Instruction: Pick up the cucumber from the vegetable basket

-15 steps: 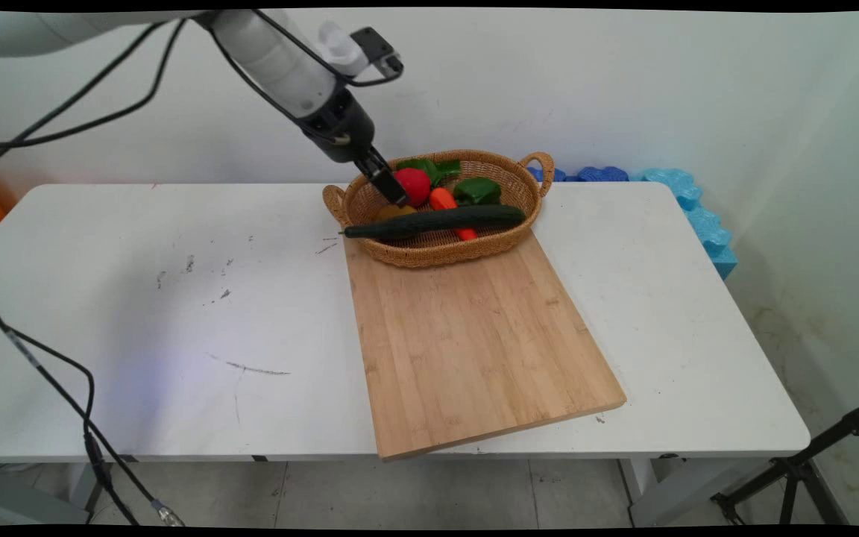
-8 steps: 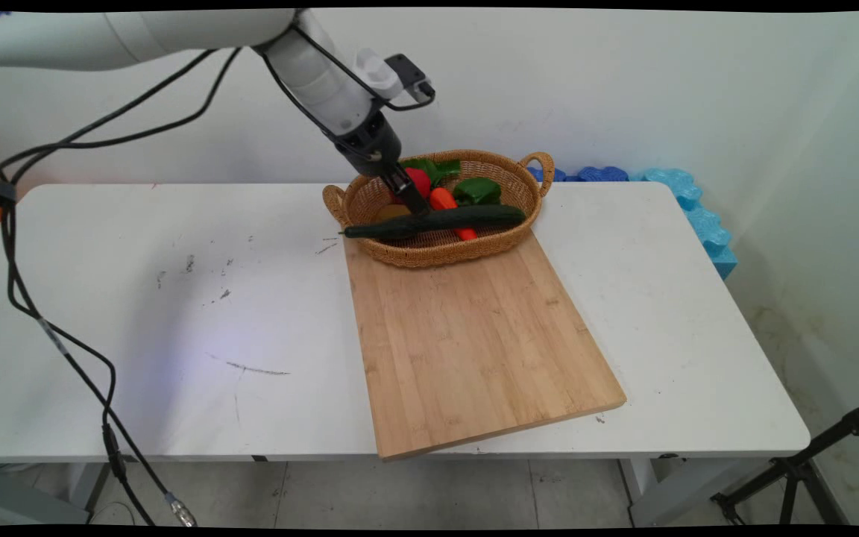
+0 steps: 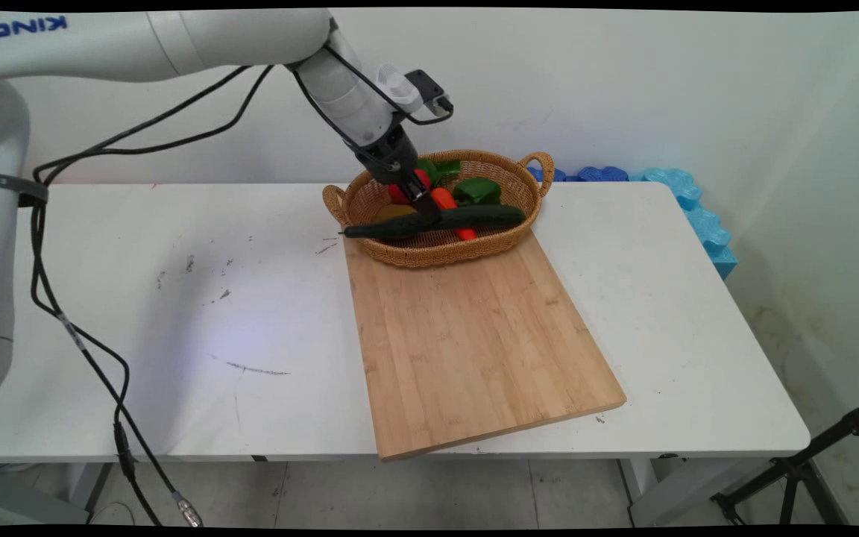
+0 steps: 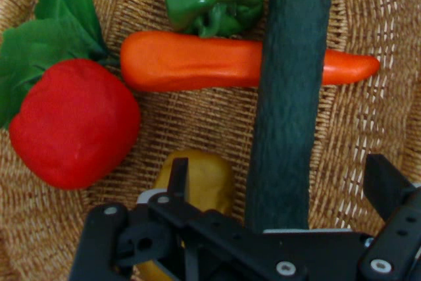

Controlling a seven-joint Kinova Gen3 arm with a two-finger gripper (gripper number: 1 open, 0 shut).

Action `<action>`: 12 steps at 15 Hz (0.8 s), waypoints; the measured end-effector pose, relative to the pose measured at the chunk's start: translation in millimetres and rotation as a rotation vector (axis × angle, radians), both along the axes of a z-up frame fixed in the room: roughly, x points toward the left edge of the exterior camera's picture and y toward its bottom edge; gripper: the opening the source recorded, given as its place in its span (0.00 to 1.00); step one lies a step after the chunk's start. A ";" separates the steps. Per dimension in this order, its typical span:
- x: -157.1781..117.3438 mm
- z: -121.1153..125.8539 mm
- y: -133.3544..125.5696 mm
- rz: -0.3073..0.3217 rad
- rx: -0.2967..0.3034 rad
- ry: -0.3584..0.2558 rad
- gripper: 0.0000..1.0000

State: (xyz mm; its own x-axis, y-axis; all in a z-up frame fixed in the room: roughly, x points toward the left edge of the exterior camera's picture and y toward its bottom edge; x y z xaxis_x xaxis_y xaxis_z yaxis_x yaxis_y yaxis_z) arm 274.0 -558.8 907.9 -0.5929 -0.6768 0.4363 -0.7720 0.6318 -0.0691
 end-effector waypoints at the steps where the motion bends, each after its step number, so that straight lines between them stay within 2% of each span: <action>1: -1.3 -2.4 -2.5 0.000 0.001 -0.001 1.00; 10: -7.8 -16.0 -17.2 -0.001 0.012 -0.005 1.00; 11: -8.1 -16.9 -18.6 -0.002 0.013 -0.006 0.00; 12: -8.0 -17.5 -19.6 -0.002 0.014 -0.008 0.00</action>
